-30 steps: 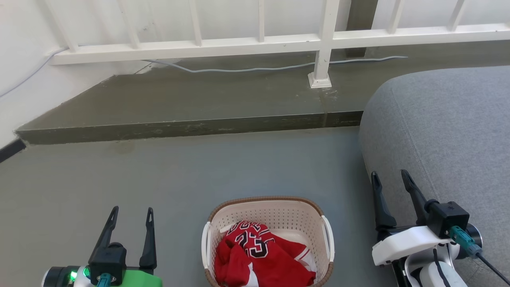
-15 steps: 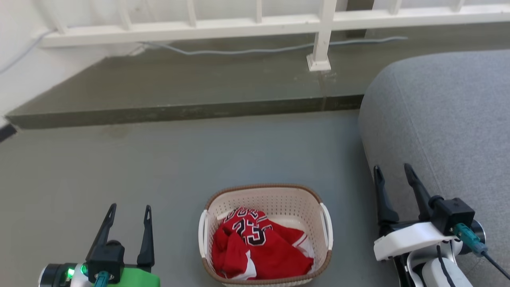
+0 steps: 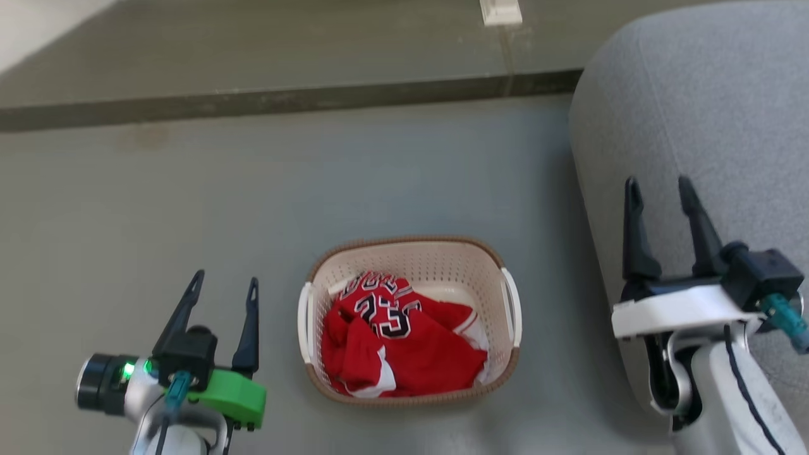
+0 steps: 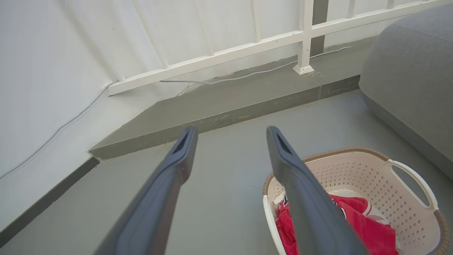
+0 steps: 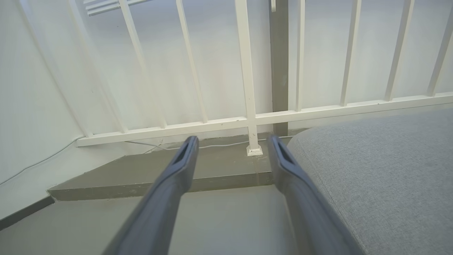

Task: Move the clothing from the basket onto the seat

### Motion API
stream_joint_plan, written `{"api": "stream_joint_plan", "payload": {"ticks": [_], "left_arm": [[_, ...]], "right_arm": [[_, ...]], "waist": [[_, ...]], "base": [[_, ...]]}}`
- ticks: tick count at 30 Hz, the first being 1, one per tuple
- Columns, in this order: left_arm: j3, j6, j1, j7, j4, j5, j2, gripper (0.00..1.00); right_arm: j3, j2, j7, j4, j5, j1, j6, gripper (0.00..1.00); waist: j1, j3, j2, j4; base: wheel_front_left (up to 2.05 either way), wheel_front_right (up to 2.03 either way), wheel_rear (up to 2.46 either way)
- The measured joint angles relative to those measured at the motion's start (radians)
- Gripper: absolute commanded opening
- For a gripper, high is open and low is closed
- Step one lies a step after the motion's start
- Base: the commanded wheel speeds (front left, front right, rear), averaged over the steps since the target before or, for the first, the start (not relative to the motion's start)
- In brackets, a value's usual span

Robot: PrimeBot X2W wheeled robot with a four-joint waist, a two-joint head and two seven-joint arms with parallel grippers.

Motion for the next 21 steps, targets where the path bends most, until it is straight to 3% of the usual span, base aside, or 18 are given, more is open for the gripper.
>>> {"api": "stream_joint_plan", "payload": {"ticks": [21], "left_arm": [[-0.091, -0.079, -0.281, 0.087, 0.202, 0.071, -0.002, 1.0]], "right_arm": [[-0.041, 0.001, -0.002, -0.062, 0.001, -0.22, 0.0, 1.0]], "waist": [[0.0003, 0.295, 0.0, -0.07]], "base": [[0.0, 0.0, 0.0]]}}
